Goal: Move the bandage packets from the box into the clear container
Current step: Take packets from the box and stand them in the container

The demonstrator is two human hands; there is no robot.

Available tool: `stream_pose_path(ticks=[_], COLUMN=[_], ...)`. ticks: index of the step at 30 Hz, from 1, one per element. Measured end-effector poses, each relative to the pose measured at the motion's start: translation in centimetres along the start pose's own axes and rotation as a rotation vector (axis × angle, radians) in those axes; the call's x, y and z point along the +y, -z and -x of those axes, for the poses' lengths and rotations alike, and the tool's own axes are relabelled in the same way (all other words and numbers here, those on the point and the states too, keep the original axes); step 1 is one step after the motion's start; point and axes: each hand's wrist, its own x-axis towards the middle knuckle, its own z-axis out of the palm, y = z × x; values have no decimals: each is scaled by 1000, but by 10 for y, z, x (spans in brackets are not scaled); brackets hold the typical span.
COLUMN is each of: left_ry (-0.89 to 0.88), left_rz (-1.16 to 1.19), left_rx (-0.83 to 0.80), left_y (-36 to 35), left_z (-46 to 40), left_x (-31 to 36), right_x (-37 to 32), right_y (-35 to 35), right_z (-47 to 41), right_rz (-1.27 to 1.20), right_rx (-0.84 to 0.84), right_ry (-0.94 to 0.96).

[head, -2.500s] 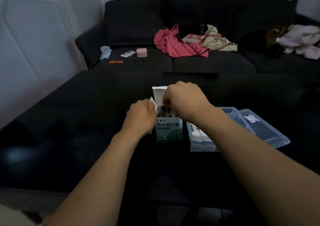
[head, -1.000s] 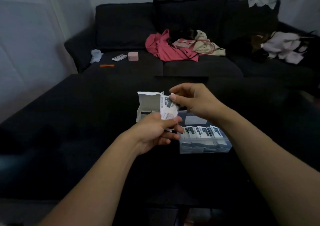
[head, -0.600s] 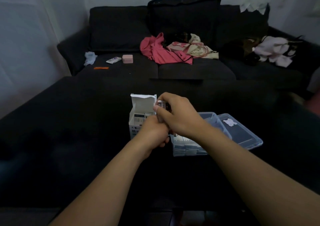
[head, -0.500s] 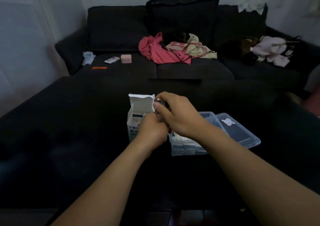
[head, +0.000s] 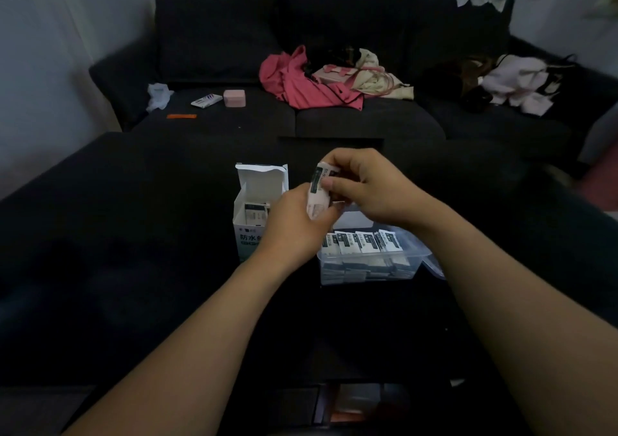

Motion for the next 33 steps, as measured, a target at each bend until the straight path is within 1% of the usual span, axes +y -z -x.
stream_pose_path(ticks=[3, 5, 7, 9, 13, 19, 24, 30, 33], left_ry=[25, 5, -25, -59, -143, -173, -173, -137, -147], left_rz=[2, -49, -104, -183, -401, -589, -658, -665, -682], left_rx=[-59, -80, -116, -177, -313, -389, -442, -496, -522], left_y=[6, 10, 13, 14, 12, 8, 5, 2, 0], left_z=[1, 3, 4, 6, 8, 10, 11, 11, 10], left_x=[-3, -6, -8, -9, -11, -11, -9, -13, -15], right_x=[10, 23, 36, 46, 50, 50, 48, 52, 54], right_y=[16, 26, 31, 33, 36, 39, 29, 21, 18], right_z=[2, 5, 8, 9, 4, 0, -4, -6, -6], right_rz=[-119, -144, -55, 70, 227, 372, 404, 433, 445], right_rx=[5, -15, -74, -156, -292, -402, -528, -563, -577], right_ry=[-176, -311, -400, -446, -508, -546, -584, -619, -640])
